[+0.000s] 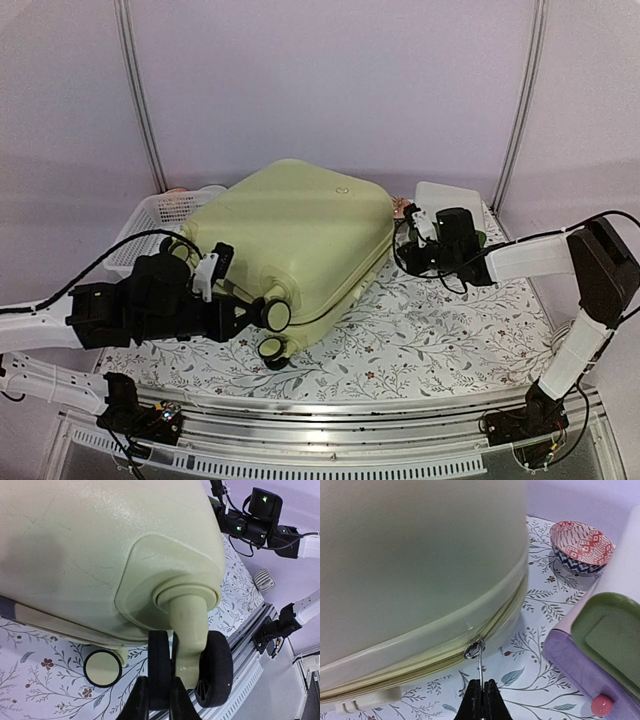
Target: Open, take out, and arrange the luggage
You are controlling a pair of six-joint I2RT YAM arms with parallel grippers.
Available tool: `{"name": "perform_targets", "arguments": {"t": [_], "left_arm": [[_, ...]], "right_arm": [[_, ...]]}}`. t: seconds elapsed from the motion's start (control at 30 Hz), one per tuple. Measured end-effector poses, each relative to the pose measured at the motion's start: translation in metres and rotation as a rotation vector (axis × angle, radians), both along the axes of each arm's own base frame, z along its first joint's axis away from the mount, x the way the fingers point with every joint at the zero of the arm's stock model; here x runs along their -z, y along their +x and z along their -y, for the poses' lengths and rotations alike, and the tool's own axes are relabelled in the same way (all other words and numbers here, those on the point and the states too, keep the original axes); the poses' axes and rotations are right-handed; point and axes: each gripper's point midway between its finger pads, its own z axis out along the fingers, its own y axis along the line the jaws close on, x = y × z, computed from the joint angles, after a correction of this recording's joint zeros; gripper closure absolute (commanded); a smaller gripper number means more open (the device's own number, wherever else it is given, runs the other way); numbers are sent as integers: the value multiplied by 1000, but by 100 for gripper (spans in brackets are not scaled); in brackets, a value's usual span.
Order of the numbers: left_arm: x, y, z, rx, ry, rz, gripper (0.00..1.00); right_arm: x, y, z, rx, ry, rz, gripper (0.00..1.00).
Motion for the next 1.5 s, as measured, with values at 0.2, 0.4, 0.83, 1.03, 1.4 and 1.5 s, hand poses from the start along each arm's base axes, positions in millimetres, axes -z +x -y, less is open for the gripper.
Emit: {"name": "perform_targets", "arguments": {"t": [0.2,0.4,0.83,1.03,1.4,1.5], "left_arm": [[-1,-7,-12,2,-13,-7,100],[-2,-12,-11,37,-15,-14,29],[-42,1,-32,-39,-209,-26,2],[-32,50,-77,-254,-280,-77,2],[-11,105,-118,-374,-355,-105,2],[-8,115,-119,-366,-361,-103,2]], "right_arm": [[-2,20,12,42,-9,-22,86],[-9,33,34,98,-36,-12,44],[-132,38,7,-91,166,88,1],[-140,78,-9,-123,292,-63,1],[-114,81,-38,-306,426,-316,2],[-112,72,-44,-337,439,-353,2]]}}
